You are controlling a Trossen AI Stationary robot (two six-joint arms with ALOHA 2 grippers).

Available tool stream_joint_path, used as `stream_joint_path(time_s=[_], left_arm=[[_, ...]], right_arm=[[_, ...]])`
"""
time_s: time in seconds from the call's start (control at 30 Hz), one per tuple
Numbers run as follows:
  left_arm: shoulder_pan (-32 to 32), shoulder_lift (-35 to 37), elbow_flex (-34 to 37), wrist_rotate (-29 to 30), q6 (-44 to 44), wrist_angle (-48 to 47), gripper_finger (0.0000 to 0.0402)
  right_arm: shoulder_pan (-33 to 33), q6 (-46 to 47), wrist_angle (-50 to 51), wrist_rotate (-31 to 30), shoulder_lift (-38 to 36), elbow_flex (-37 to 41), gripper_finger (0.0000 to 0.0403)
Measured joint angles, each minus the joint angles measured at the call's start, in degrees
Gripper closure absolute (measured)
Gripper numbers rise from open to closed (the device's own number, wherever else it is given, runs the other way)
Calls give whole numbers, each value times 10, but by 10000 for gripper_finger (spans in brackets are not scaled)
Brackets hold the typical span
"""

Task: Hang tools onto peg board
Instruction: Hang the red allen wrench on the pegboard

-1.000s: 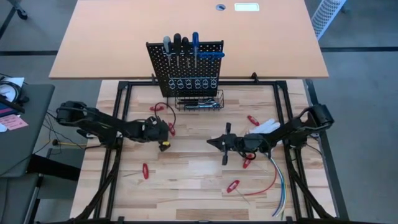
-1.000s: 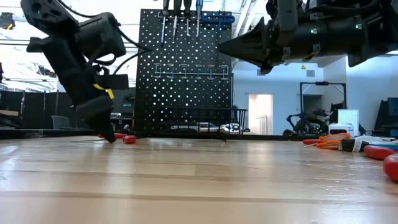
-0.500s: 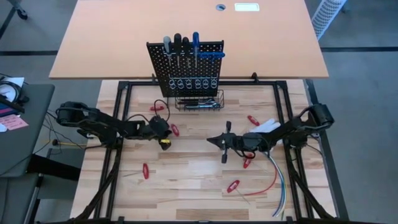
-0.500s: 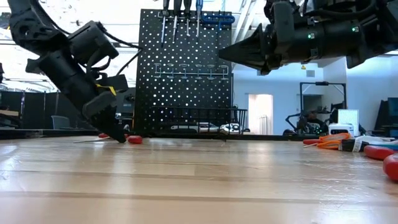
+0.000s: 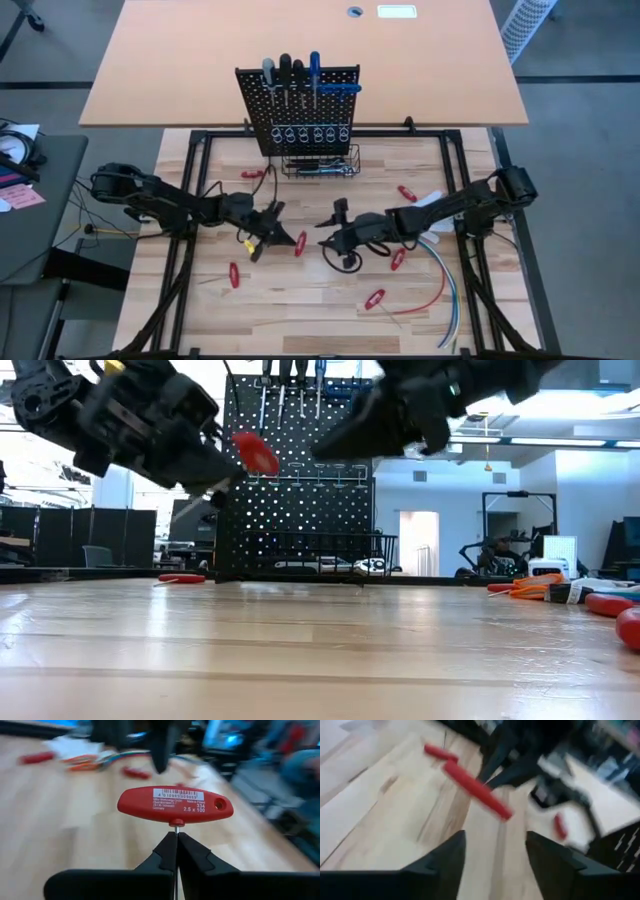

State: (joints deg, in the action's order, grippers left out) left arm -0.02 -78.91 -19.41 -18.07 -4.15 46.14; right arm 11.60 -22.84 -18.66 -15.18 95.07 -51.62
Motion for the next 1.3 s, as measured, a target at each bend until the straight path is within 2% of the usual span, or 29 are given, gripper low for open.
stream_joint_path(time_s=[0.07,0.17,0.23,0.4,0.5,0.67,0.97,1.07,1.13,1.2,1.3], left_arm=[[1,0,-7,-42,-3,10,401],[0,0,-21,-91,-6,12,401],[-3,0,-29,-102,-9,11,401],[-8,0,-38,-102,-10,8,401],[-8,0,-40,-102,-17,11,401],[-9,0,-40,-74,-35,7,401],[-21,1,-40,-37,-32,-2,401],[-17,1,-42,21,-52,-16,399],[-8,4,-43,62,-58,-48,388],[3,5,-40,92,-63,-111,370],[15,5,-38,128,-90,-207,340]], right_arm=[[-2,-35,0,0,0,-20,171],[-5,-71,-2,0,7,-40,160],[-2,-85,2,9,9,-45,163],[1,-92,-7,88,33,-66,183],[3,-93,-25,101,69,-86,200],[4,-92,-25,101,99,-111,241],[7,-64,11,77,86,-113,331],[5,-27,71,59,62,-114,356],[2,-10,123,18,36,-114,358],[4,15,198,-25,-2,-118,358],[-12,87,336,-54,-52,-160,358]])
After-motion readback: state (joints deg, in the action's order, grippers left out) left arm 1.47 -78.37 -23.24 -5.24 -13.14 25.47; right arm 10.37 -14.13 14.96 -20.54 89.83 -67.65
